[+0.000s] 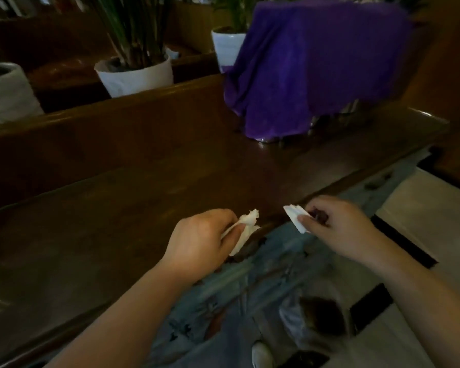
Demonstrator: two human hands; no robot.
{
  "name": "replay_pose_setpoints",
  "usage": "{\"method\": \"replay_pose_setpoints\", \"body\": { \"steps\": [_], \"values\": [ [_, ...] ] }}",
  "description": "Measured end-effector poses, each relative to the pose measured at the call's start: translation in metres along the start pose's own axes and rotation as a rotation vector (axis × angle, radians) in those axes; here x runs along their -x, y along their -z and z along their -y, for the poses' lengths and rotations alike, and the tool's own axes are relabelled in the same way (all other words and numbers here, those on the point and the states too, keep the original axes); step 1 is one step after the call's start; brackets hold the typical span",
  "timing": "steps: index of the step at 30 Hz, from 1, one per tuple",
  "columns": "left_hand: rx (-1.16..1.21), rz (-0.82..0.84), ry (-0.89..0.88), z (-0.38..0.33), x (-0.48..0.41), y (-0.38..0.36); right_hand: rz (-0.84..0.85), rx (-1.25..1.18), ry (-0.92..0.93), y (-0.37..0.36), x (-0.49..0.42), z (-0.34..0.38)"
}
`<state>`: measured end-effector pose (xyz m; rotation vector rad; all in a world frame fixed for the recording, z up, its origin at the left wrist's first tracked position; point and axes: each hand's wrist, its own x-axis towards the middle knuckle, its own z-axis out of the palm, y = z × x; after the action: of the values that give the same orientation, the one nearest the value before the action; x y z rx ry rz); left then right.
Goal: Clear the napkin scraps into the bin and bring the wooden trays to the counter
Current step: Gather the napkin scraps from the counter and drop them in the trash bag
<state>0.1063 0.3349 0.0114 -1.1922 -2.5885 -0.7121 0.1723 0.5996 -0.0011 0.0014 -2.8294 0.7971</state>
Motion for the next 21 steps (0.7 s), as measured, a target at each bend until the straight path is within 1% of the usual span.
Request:
{"method": "replay_pose_setpoints", "body": {
  "steps": [2, 6, 10, 12, 17, 21],
  "values": [
    [-0.003, 0.028, -0.066, -0.006, 0.015, -0.011, 0.008, 0.013, -0.073, -0.004, 0.035, -0.005],
    [0.015, 0.094, -0.127, -0.026, 0.033, -0.037, 0.015, -0.005, -0.185, -0.012, 0.096, -0.02],
    [-0.007, 0.134, -0.154, -0.053, 0.047, -0.067, 0.077, -0.009, -0.295, -0.019, 0.14, -0.042],
    [-0.021, 0.153, -0.157, -0.063, 0.05, -0.083, 0.09, -0.011, -0.321, -0.025, 0.154, -0.056],
    [0.014, 0.229, -0.131, -0.081, 0.054, -0.14, 0.091, -0.103, -0.369, -0.06, 0.186, -0.11],
    [0.034, 0.271, -0.131, -0.089, 0.045, -0.203, 0.156, -0.197, -0.435, -0.095, 0.204, -0.175]
  ]
}}
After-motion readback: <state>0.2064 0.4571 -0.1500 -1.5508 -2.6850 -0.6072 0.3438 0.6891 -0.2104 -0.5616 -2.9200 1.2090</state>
